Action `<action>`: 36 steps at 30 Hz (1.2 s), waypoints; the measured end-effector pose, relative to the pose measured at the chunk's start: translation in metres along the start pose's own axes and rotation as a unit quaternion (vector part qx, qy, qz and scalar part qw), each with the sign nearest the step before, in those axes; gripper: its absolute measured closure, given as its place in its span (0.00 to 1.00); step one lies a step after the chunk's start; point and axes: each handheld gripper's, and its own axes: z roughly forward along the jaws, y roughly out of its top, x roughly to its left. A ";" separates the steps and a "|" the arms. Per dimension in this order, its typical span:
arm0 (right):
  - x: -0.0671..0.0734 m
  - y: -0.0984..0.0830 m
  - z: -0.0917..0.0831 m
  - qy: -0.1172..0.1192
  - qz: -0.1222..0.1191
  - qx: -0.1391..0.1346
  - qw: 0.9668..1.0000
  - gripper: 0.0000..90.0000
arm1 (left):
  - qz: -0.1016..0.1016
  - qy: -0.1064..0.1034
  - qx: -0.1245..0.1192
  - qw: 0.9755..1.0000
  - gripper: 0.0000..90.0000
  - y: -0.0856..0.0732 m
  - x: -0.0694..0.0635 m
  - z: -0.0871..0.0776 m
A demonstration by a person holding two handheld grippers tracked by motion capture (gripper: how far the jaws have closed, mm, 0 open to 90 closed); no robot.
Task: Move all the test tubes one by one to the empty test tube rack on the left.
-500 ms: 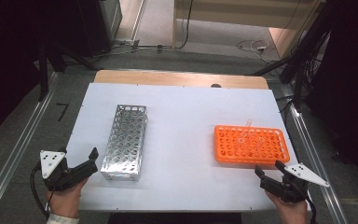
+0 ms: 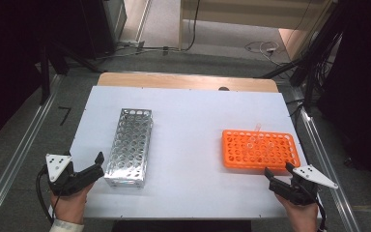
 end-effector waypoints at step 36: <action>-0.005 0.026 0.040 0.014 -0.015 -0.003 1.000 0.55 | 0.018 0.009 0.009 1.000 0.02 -0.002 -0.003 0.004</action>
